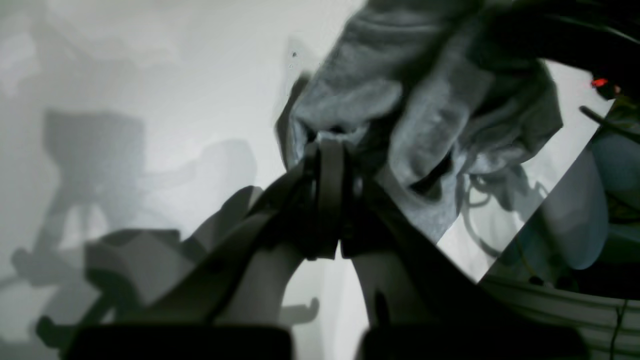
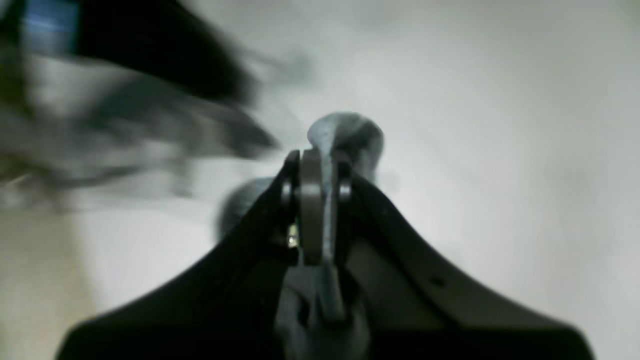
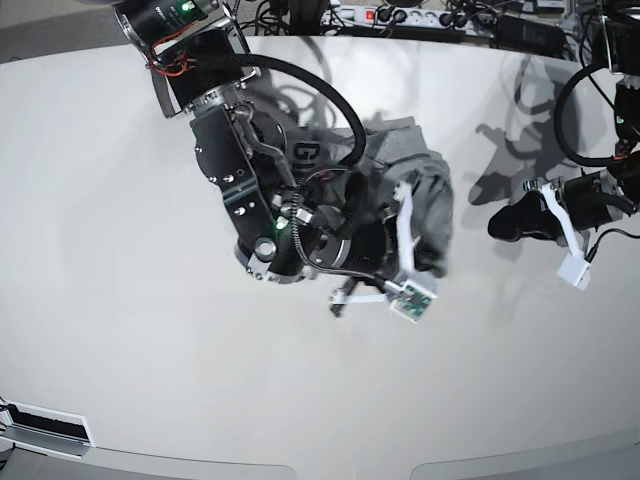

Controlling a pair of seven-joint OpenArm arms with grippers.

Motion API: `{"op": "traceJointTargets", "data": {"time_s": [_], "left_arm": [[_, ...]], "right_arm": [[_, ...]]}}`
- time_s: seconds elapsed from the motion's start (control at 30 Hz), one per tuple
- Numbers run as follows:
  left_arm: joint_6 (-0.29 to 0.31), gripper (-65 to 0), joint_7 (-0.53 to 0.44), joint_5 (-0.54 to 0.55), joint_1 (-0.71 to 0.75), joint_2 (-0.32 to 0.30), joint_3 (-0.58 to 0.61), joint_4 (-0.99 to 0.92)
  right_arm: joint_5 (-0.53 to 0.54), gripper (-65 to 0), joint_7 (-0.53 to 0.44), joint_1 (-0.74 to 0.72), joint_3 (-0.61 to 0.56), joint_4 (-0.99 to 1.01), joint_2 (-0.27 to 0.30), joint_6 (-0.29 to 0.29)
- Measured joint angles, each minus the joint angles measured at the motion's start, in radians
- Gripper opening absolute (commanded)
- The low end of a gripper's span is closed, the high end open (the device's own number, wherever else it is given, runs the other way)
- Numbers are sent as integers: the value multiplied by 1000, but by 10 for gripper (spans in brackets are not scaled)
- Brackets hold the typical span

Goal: Layout the t-shirt on the table in an organized manner, then fold the t-shirt properly
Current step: 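Press and tuck the folded bundle with the right gripper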

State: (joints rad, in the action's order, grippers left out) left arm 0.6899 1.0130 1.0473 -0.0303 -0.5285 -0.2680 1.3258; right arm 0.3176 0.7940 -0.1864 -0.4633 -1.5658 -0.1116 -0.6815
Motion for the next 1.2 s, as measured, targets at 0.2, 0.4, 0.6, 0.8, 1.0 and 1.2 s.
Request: {"op": "traceJointTargets", "data": {"time_s": [0.2,0.4,0.6,0.8,1.0,1.2], "left_arm": [[0,-650,0,-1,0,0,0,0],[0,-650,0,0,0,-1,0,0],[0,-650,0,2,0,0,0,0],[0,-650,1,0,-39,-7,-14,0],[0,-650,99,12,-50,-23,-8,21],[0,-650,101,29,-31,-23,126,225]], "right_arm": [[180,-650,39,4,-2,-68,-15,-14],[69,-650,42,70,-2,-64,-33,-14],[83,-213,41,67,-2,-63,-33,-14],[98,-255,254,-39,17,-103,-37,13],[-12,-585,129,-55,169,-102,-2,6],[-78,-650,-56,-67,235,24,148,-11]]}}
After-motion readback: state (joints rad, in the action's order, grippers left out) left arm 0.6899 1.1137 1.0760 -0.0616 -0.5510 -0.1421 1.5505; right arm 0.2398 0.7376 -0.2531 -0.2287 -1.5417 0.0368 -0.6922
